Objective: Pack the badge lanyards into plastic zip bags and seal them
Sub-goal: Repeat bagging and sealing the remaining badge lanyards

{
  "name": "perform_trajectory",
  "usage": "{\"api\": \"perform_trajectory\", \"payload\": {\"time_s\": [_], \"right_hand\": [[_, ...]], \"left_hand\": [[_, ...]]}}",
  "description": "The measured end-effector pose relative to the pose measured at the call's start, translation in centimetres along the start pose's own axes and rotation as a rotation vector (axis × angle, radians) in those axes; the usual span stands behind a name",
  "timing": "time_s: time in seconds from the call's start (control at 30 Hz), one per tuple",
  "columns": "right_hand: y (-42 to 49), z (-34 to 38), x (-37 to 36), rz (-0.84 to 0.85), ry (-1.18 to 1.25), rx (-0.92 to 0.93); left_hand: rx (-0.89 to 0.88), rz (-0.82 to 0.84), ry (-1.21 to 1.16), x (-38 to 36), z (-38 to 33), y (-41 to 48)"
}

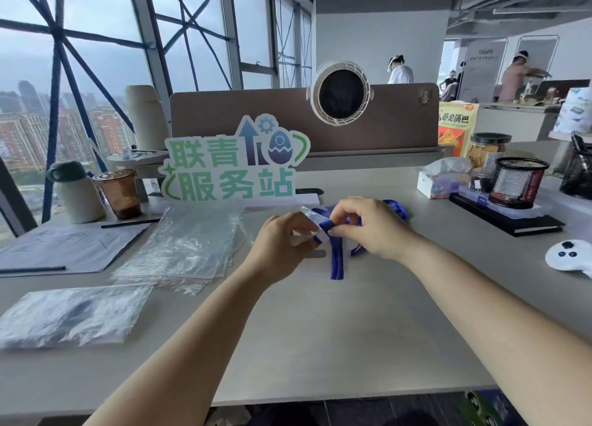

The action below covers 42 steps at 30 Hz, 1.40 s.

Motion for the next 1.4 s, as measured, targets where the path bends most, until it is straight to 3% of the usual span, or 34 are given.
{"api": "perform_trajectory", "payload": {"time_s": [0.3,0.4,0.57,0.73,0.9,1.1,1.23,1.4], "right_hand": [[-0.8,-1.4,-1.5,0.178,0.135,-0.169],[-1.1,-2.7,-1.6,0.139,0.135,-0.223],[-1.8,-6.2,-1.3,0.047,0.161,-0.392],[-1.8,-8.1,-1.4,0.009,0.186,-0.498],[-1.7,-8.7,-1.9,-0.001,0.215,-0.574],[-1.7,-8.8,-1.7,0.0,0.26,-0.605],[-1.9,-8.5,-1.8,0.011,0.241,-0.597],[-2.0,-9.1,-1.9,-0.019,0.216,-0.656]], "left_hand": [[-0.002,0.033,-0.008,0.2,-0.4,-0.3],[-0.002,0.026,0.005,-0.3,0.4,-0.3],[0.082,-0.121,0.114,0.1,3.5,0.0],[0.151,-0.026,0.327,-1.6,5.6,-0.4],[0.079,-0.011,0.481,-2.6,5.5,0.2],[0.133,-0.164,0.379,-1.7,4.9,1.2],[0.203,-0.141,0.448,-2.1,4.5,1.6],[0.117,-0.172,0.52,-2.1,3.8,1.7]]}}
Point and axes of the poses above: each hand's wrist, its own y-axis towards the middle knuckle, its own x-axis out of the back of the hand, z = x × y, the point moved 5 cm from there along y, towards the middle knuckle, and after that the axes turned 13 degrees about -z, right-handed, at the moved point
